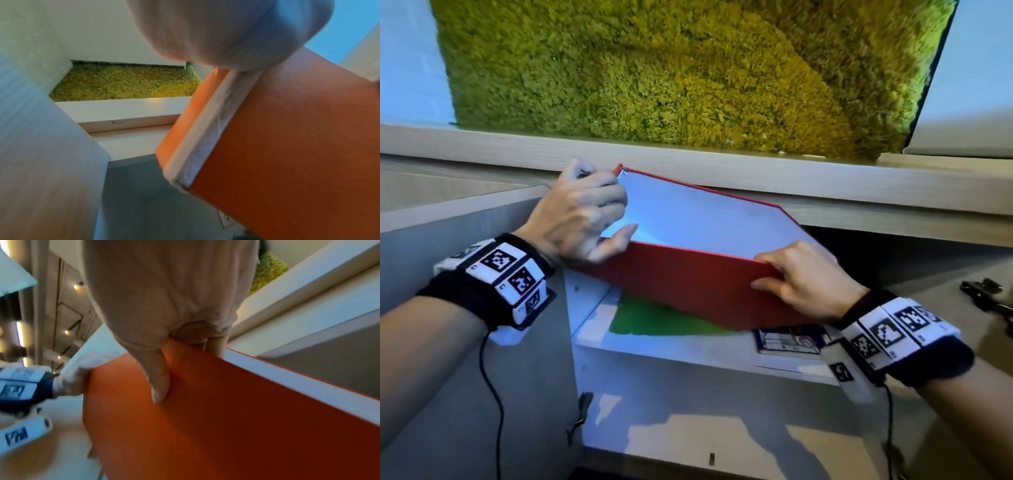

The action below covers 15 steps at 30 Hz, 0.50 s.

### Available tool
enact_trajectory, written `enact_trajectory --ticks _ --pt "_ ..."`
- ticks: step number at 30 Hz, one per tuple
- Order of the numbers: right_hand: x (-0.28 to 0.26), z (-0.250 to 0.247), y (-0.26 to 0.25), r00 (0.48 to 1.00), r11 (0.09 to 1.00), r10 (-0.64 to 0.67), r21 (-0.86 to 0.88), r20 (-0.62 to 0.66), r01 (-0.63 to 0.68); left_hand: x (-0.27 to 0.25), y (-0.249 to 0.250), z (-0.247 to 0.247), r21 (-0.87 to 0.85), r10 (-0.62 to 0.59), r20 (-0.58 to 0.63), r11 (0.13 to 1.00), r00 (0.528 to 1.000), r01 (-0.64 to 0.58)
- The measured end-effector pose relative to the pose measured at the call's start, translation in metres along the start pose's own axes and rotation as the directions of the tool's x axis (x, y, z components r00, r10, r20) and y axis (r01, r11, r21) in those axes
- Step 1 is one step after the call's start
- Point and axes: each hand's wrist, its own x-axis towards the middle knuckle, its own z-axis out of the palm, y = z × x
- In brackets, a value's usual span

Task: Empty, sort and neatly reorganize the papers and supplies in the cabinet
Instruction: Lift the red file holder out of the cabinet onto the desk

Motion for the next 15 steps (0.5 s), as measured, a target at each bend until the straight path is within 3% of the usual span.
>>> enact_trajectory --ticks 3,9,15 --pt "0.001 -0.030 -0.009 0.996 0.993 -0.018 0.113 -0.083 0.028 0.001 -0.007 -0.001 0.015 -0.116 -0.120 0.993 0.986 0.118" --pt "0.012 -0.093 -0.021 0.987 0.901 0.043 0.434 -0.155 0.029 0.023 -0.032 -0.014 -0.018 -0.345 -0.298 0.934 0.890 0.356" --pt "0.033 -0.182 -0.030 0.931 0.926 0.084 0.372 -0.356 0.059 0.073 -0.071 -0.043 -0.051 -0.501 -0.372 0.851 0.781 0.522"
